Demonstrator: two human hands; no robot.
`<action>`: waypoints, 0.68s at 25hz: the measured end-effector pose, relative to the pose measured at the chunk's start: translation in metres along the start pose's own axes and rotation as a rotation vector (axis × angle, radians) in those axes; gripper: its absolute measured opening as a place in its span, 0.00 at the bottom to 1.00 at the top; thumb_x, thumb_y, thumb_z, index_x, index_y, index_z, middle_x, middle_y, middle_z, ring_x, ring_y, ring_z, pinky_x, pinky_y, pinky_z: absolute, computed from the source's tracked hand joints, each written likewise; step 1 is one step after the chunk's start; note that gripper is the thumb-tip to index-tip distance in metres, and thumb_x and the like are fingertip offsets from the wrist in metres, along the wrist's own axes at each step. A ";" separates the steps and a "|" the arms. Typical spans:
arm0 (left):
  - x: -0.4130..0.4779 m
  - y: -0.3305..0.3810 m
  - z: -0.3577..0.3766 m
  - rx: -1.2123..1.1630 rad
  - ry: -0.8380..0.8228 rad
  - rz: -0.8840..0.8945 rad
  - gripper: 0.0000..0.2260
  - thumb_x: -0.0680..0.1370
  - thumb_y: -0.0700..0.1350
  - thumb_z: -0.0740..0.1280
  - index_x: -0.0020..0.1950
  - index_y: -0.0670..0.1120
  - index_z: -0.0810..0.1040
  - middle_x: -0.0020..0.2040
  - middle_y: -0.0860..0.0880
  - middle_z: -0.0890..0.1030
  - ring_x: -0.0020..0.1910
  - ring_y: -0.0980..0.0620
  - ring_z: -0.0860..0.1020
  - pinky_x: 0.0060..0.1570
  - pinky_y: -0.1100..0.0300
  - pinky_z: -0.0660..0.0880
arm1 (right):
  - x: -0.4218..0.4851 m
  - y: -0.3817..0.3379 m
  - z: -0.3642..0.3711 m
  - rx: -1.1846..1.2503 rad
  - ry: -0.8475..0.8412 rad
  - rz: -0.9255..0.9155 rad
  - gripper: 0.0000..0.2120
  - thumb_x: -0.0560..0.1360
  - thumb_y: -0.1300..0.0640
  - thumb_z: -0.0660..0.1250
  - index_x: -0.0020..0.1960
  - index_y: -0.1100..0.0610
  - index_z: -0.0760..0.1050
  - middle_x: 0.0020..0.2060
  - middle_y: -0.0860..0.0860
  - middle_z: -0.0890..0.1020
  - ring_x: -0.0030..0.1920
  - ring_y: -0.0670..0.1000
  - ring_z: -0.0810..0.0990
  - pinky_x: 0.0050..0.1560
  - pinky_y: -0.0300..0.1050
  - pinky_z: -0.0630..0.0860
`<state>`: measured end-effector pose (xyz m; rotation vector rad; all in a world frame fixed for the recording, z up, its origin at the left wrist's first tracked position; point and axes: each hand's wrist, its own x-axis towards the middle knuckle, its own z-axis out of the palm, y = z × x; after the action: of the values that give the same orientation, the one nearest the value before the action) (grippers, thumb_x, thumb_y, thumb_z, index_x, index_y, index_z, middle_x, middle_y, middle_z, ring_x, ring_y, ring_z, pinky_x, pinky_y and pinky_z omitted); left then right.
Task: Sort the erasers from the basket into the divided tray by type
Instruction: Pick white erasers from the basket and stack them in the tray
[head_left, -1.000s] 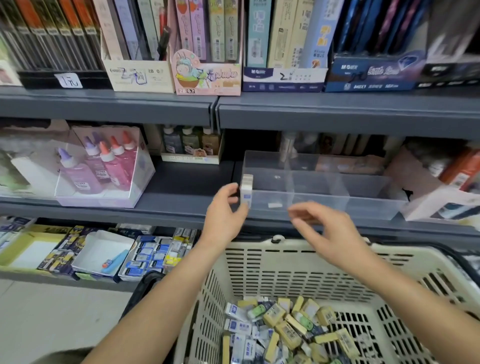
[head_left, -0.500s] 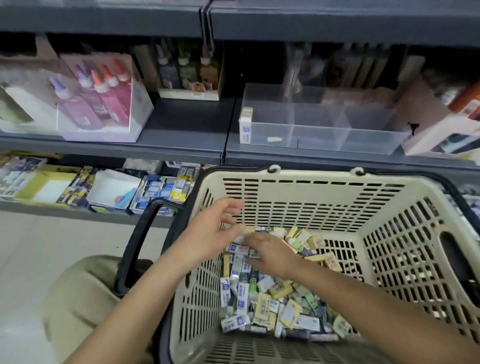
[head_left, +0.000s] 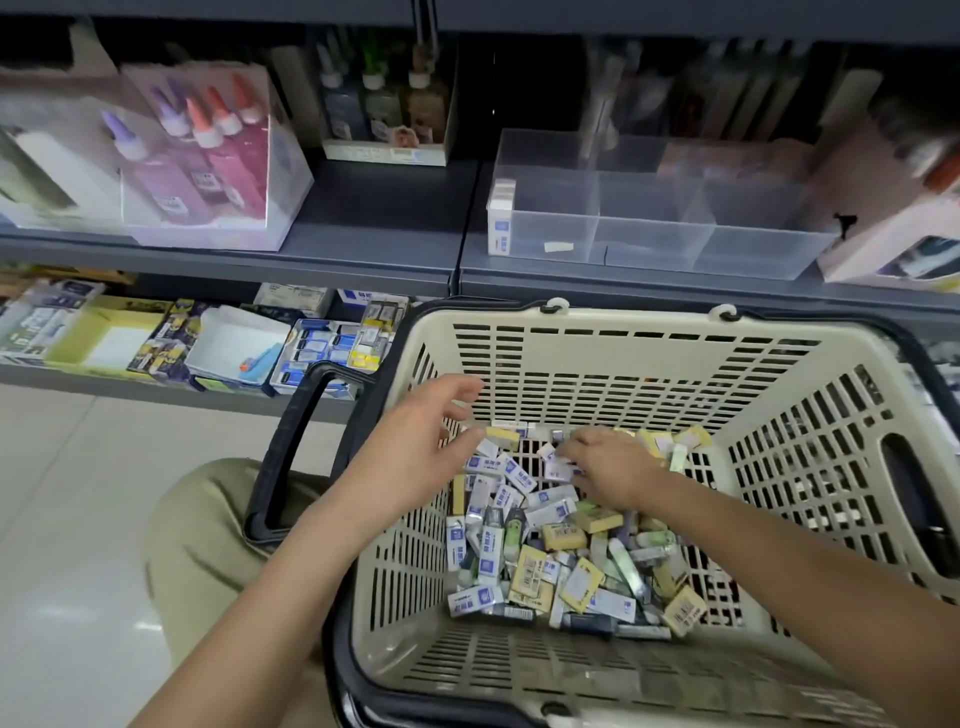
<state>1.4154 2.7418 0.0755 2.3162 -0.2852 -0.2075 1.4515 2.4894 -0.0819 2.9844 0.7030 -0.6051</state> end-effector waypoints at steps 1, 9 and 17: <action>-0.003 -0.001 0.001 0.064 -0.016 0.029 0.18 0.77 0.44 0.66 0.66 0.50 0.70 0.60 0.56 0.74 0.54 0.62 0.73 0.56 0.65 0.71 | 0.003 -0.007 -0.004 0.026 0.031 0.005 0.23 0.76 0.45 0.60 0.69 0.50 0.65 0.65 0.50 0.70 0.65 0.54 0.68 0.64 0.50 0.67; -0.005 -0.009 0.009 0.308 -0.097 0.050 0.18 0.78 0.49 0.65 0.67 0.51 0.70 0.64 0.54 0.72 0.61 0.55 0.72 0.58 0.63 0.67 | 0.038 -0.079 0.004 0.117 -0.086 -0.211 0.24 0.77 0.39 0.54 0.71 0.42 0.59 0.75 0.51 0.48 0.72 0.58 0.51 0.68 0.59 0.61; -0.002 -0.010 0.008 0.227 -0.080 0.021 0.15 0.77 0.48 0.65 0.64 0.52 0.72 0.61 0.54 0.74 0.57 0.59 0.74 0.53 0.65 0.68 | 0.001 -0.013 -0.004 -0.134 -0.006 -0.151 0.20 0.77 0.38 0.52 0.68 0.38 0.61 0.73 0.52 0.58 0.70 0.57 0.58 0.67 0.57 0.56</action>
<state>1.4134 2.7432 0.0631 2.5312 -0.3902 -0.2694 1.4476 2.5022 -0.0779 2.8239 0.9349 -0.5487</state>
